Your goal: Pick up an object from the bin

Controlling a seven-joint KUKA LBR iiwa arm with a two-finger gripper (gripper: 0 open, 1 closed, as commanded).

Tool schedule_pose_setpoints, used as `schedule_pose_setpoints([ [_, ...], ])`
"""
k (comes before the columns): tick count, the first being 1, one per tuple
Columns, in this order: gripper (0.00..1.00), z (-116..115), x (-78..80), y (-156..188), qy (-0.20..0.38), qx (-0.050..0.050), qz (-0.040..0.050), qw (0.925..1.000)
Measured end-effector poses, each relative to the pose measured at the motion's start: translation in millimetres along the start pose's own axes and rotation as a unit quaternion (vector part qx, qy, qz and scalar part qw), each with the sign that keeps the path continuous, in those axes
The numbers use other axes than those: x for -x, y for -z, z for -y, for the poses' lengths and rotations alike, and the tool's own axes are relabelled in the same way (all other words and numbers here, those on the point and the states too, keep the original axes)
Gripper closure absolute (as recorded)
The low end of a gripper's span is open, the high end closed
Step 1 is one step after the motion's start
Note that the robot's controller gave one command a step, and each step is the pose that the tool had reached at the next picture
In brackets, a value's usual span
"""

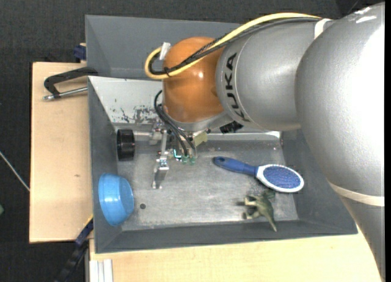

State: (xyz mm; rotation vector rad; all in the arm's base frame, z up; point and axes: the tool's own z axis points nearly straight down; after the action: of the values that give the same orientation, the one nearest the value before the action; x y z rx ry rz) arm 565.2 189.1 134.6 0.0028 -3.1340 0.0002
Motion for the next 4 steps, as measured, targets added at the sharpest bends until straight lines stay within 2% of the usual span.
schedule_pose_setpoints([
  [1, 0.00, 10, 30.0, 82, -0.009, 0.003, 0.0117, 0.9999],
  [2, 0.00, 62, -10.2, -56, 0.093, -0.001, 0.0003, 0.9956],
  [3, 0.00, 149, 10.6, -41, -0.038, 0.000, 0.0069, 0.9993],
  [4, 0.00, 204, 17.2, -34, 0.059, -0.001, 0.0075, 0.9982],
])
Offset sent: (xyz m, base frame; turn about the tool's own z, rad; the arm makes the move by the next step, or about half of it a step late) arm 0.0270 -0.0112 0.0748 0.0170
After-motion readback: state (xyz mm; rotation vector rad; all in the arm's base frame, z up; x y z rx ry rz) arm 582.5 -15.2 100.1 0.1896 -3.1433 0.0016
